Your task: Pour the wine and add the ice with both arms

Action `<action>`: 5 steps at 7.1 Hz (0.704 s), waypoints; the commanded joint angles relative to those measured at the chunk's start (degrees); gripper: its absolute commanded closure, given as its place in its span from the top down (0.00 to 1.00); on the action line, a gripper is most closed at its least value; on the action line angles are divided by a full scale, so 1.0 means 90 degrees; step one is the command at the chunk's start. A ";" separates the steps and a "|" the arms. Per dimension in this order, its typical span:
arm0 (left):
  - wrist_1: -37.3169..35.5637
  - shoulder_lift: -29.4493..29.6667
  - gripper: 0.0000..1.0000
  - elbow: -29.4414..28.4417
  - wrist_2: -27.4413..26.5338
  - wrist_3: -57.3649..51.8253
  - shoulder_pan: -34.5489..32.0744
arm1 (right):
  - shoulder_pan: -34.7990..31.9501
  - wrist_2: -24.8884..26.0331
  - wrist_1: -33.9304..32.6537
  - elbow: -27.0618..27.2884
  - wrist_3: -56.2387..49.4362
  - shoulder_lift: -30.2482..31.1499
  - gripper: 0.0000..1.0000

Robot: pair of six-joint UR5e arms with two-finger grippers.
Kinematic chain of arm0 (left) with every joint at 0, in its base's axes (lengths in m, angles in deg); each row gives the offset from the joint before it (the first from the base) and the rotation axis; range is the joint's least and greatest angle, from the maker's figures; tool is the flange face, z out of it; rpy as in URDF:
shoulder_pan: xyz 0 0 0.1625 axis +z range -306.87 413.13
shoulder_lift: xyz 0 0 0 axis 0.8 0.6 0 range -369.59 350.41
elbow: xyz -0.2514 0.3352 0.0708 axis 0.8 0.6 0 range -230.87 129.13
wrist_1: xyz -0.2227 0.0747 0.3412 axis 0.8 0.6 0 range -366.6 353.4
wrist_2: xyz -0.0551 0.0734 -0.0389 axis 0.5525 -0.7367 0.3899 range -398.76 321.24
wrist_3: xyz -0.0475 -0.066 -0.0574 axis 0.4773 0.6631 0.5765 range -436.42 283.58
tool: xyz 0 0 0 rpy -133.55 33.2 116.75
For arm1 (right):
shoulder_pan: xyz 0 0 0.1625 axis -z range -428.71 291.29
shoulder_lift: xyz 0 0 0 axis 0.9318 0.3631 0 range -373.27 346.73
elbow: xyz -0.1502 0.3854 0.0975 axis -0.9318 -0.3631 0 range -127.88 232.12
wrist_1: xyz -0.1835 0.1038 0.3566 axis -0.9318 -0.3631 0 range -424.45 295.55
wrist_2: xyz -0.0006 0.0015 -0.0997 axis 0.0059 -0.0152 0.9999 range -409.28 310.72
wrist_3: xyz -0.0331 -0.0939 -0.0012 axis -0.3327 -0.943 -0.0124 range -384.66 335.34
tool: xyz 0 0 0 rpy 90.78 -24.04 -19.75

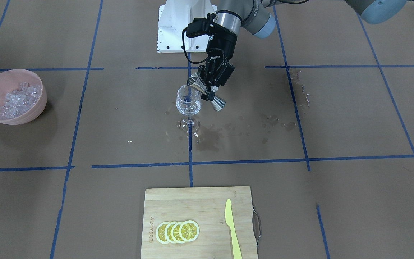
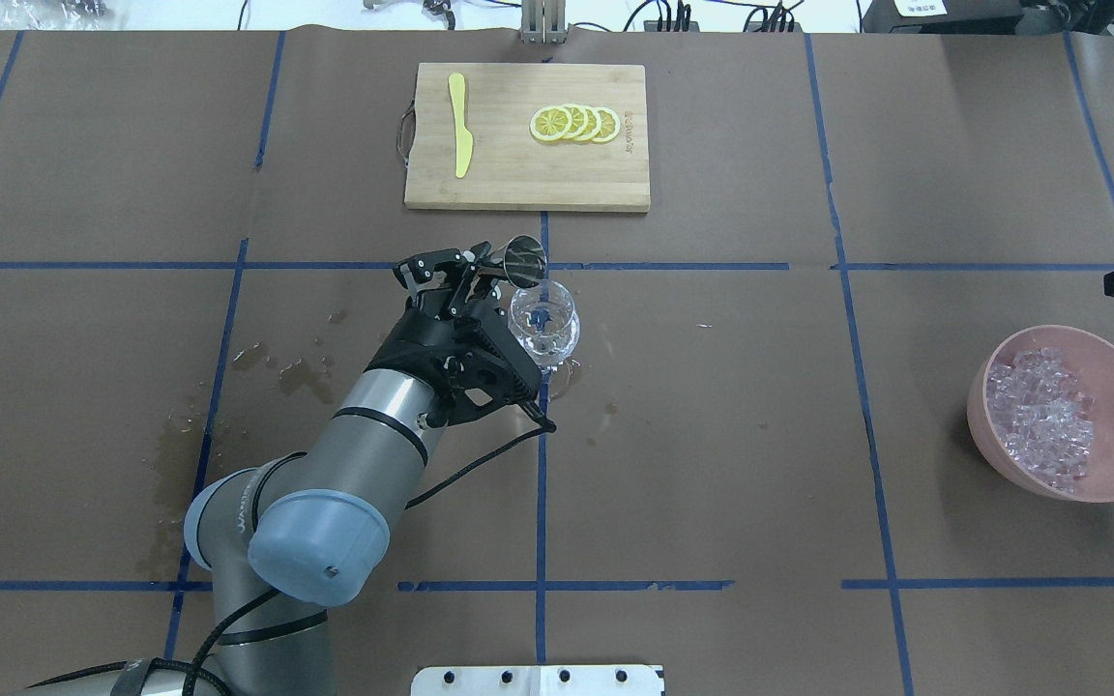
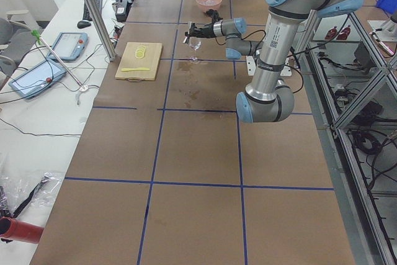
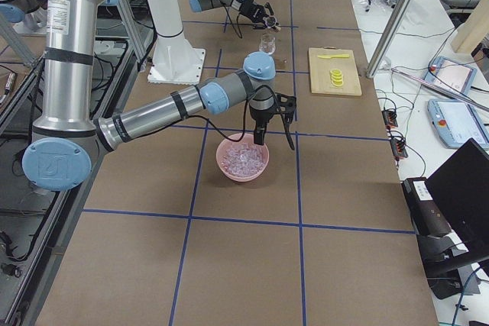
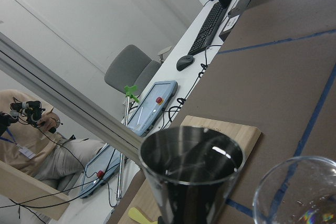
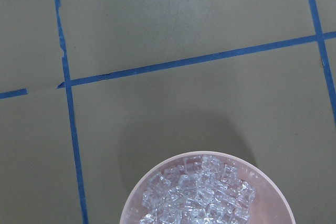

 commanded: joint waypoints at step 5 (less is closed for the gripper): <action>-0.0282 0.0046 0.00 0.0038 -0.0039 -0.1026 -0.0019 | 0.0000 -0.0010 0.0001 0.0000 0.0000 0.0008 1.00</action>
